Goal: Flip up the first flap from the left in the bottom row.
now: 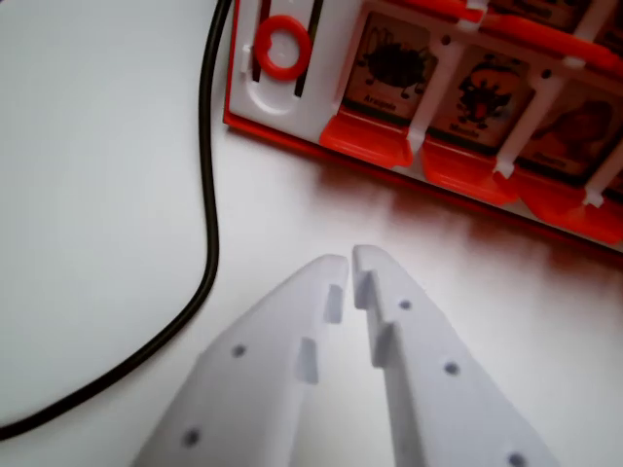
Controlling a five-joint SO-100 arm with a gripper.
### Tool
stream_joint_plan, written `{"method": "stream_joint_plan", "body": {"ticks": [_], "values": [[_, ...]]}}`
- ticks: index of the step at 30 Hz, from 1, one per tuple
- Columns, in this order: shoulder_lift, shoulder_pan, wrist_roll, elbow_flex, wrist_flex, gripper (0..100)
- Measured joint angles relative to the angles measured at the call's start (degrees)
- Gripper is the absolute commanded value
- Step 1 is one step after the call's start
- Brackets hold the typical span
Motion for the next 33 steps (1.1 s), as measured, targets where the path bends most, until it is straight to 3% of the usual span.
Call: {"method": "stream_joint_plan", "body": {"ticks": [12, 26, 33], "values": [[-16.0, -1.3, 0.00, -13.2, -2.2, 0], [-17.8, -1.4, 0.00, -13.5, -2.2, 0], [-17.8, -0.7, 1.41, -13.5, -2.2, 0]]}}
